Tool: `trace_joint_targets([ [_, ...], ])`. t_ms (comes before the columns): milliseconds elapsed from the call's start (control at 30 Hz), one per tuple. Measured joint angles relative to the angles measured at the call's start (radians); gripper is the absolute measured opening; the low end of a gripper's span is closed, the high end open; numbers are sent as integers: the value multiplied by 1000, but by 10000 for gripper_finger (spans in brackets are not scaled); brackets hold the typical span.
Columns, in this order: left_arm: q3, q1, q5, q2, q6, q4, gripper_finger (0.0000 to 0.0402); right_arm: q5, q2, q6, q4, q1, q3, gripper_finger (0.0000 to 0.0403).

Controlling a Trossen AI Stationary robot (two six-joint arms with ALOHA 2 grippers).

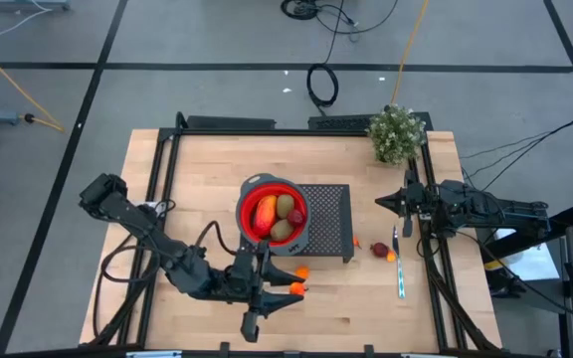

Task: Pick & Place Fruit
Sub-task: Put the peach into the red colander on the shelf

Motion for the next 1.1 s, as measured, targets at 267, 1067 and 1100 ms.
trace_joint_targets([
  [267, 0, 6, -103, 1, -81, 69, 124, 0, 0, 0, 0, 0, 0, 0],
  [1067, 0, 48, -498, 1, -409, 345, 124, 0, 0, 0, 0, 0, 0, 0],
  [1100, 0, 48, -503, 1, -409, 345, 124, 0, 0, 0, 0, 0, 0, 0],
])
